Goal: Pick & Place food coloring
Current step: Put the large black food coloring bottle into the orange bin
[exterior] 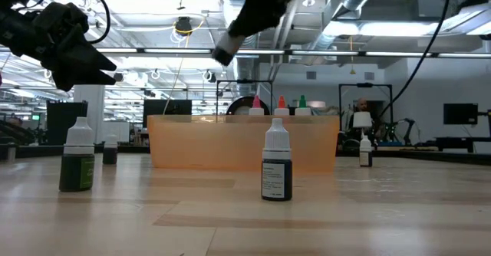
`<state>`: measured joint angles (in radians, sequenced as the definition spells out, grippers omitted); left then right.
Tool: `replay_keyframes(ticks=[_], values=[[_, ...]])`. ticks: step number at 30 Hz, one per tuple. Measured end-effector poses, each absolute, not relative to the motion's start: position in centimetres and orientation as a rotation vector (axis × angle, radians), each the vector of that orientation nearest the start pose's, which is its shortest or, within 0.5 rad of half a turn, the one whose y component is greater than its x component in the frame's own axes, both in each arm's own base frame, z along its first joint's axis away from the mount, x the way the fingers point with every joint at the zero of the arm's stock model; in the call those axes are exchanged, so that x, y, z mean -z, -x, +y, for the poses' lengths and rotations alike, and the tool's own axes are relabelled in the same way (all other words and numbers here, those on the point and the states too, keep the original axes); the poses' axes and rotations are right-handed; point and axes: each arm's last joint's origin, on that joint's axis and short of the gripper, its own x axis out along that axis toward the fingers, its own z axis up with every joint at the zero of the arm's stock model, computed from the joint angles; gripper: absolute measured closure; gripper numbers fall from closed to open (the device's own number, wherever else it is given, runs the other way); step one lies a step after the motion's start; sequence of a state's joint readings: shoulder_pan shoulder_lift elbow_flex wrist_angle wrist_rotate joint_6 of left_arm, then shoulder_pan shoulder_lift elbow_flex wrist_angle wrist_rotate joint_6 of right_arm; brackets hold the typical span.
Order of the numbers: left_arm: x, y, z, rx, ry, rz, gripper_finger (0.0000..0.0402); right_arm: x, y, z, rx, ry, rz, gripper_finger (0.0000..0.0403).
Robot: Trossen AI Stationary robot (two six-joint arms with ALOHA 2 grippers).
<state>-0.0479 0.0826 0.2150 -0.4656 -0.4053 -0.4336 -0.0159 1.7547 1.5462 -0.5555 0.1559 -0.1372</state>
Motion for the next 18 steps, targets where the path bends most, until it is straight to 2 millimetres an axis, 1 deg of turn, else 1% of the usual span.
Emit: replay_keyframes(ticks=[2, 4, 6, 8, 10, 12, 14, 18], values=[[-18.6, -8.1, 0.8, -0.418, 0.35, 0.244, 0.0167, -29.6, -38.9, -1.3, 0.12, 0.164, 0.83, 0.025], [-18.6, -8.1, 0.8, -0.419, 0.349, 0.245, 0.0167, -29.1, -39.5, -1.6, 0.133, 0.141, 0.845, 0.0245], [-18.6, -8.1, 0.8, -0.421, 0.348, 0.25, 0.0167, -28.5, -39.2, -1.9, 0.138, 0.132, 0.925, 0.0244], [-18.5, -8.1, 0.8, -0.424, 0.345, 0.259, 0.0167, -28.7, -40.1, -2.1, 0.144, 0.129, 0.907, 0.0245], [-18.4, -8.1, 0.8, -0.427, 0.344, 0.264, 0.0167, -28.4, -40.1, -2.2, 0.144, 0.131, 0.973, 0.025], [-18.4, -8.1, 0.8, -0.429, 0.347, 0.266, 0.0167, -28.4, -40.9, -2.3, 0.143, 0.132, 0.981, 0.0255], [-18.4, -8.2, 0.8, -0.435, 0.347, 0.265, 0.0167, -28.2, -41.4, -2.4, 0.143, 0.132, 1.028, 0.0258], [-18.4, -8.2, 0.8, -0.446, 0.345, 0.266, 0.0167, -27.6, -42.4, -2.8, 0.143, 0.132, 1.109, 0.0254]])
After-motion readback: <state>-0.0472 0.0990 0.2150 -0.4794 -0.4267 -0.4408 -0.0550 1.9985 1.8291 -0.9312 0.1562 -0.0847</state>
